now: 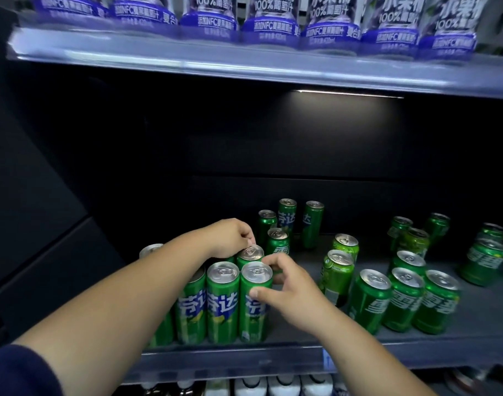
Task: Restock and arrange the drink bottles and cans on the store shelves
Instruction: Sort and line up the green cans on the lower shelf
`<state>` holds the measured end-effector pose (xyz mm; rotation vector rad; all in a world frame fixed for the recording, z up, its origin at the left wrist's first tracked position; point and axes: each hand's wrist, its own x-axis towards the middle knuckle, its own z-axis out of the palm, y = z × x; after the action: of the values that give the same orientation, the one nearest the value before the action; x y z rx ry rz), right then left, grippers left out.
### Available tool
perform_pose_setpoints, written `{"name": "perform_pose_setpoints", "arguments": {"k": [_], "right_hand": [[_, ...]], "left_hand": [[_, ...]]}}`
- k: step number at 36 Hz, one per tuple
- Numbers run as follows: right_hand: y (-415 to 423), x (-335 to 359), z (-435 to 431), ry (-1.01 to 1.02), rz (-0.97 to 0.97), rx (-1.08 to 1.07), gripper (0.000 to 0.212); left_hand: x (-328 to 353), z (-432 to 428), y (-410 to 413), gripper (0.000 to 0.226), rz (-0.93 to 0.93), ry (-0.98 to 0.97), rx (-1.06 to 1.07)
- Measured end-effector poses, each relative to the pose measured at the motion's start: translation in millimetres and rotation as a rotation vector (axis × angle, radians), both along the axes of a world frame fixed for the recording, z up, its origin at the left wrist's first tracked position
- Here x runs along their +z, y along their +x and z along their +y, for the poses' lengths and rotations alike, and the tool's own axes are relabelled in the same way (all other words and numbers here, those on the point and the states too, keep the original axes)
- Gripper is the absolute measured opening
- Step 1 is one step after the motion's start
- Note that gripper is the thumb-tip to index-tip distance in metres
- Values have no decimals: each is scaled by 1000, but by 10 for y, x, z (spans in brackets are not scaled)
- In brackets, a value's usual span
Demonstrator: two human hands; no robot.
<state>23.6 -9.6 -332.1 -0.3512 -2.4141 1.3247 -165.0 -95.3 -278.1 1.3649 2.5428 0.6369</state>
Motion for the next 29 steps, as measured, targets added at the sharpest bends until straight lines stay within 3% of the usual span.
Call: {"name": "perform_pose_setpoints", "arguments": {"k": [29], "right_hand": [[-44,-132,-75,-139,96,-78,38]], "left_hand": [[-76,-19,77,22,-26,20,92]]}}
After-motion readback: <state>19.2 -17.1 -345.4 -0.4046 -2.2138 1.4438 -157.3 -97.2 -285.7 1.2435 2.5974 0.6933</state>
